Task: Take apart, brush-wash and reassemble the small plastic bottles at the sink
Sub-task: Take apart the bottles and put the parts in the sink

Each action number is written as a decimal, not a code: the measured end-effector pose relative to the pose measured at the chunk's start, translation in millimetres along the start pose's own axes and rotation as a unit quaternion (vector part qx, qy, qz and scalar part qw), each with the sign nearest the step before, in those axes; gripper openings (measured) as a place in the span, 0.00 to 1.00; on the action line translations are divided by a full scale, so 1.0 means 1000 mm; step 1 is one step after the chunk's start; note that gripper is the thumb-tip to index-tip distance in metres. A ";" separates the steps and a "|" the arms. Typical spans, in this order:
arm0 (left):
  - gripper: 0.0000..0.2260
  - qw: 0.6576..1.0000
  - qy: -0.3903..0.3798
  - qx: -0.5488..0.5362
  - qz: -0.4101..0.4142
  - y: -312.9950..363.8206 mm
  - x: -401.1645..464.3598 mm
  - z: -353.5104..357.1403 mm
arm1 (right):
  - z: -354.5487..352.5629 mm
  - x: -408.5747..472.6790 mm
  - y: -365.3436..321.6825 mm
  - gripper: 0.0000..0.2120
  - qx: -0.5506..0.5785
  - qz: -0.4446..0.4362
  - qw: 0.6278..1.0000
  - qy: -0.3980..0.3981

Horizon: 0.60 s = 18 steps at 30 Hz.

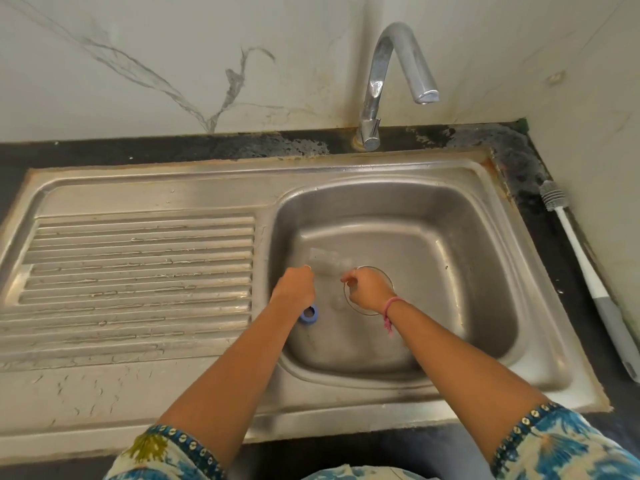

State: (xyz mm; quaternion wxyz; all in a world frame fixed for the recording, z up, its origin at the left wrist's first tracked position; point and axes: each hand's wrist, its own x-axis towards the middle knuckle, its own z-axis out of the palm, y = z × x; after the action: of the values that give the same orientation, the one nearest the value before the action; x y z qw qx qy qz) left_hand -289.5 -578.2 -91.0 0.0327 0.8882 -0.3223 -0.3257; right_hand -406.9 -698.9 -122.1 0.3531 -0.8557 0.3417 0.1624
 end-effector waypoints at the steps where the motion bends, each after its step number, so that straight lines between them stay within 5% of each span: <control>1: 0.15 0.999 0.028 -0.029 0.001 0.000 -0.004 -0.004 | -0.005 -0.003 0.000 0.18 0.019 -0.002 1.000 0.017; 8: 0.08 0.946 0.199 -0.249 0.050 0.001 -0.062 -0.035 | -0.038 -0.030 -0.026 0.11 0.135 -0.041 0.984 0.108; 18: 0.06 0.871 0.340 -0.355 0.017 -0.052 -0.138 -0.064 | -0.054 -0.066 -0.096 0.09 0.146 -0.150 0.968 0.141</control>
State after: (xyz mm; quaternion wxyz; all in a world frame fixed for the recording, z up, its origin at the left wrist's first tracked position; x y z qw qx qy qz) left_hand -302.4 -464.7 22.8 0.4590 0.8670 -0.1687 -0.0961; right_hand -384.9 -656.8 -3.4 0.4425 -0.8508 0.2754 -0.0665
